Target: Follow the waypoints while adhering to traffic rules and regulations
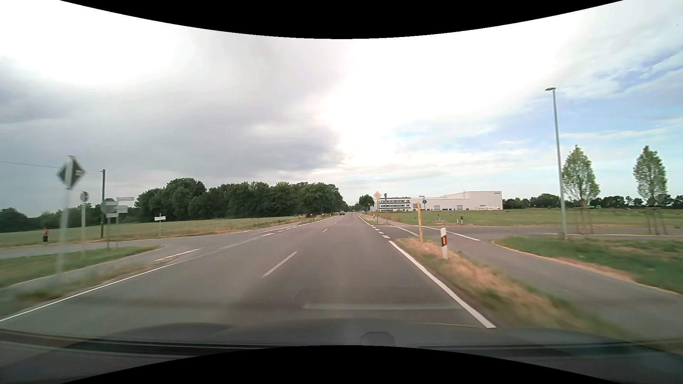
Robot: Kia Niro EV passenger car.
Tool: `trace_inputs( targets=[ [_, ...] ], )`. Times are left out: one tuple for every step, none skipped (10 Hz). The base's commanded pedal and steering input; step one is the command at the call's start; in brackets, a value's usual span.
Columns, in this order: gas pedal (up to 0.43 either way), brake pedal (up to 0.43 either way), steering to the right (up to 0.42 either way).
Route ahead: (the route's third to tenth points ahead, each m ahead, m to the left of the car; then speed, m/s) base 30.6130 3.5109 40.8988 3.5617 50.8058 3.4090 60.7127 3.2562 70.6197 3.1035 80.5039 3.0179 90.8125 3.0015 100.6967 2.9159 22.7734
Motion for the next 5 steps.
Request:
trace_inputs(
  targets=[
    [0.240,0.000,-0.002],
    [0.240,0.000,-0.002],
    [0.240,0.000,-0.002],
    [0.240,0.000,-0.002],
    [0.240,0.000,-0.002]
  ],
)
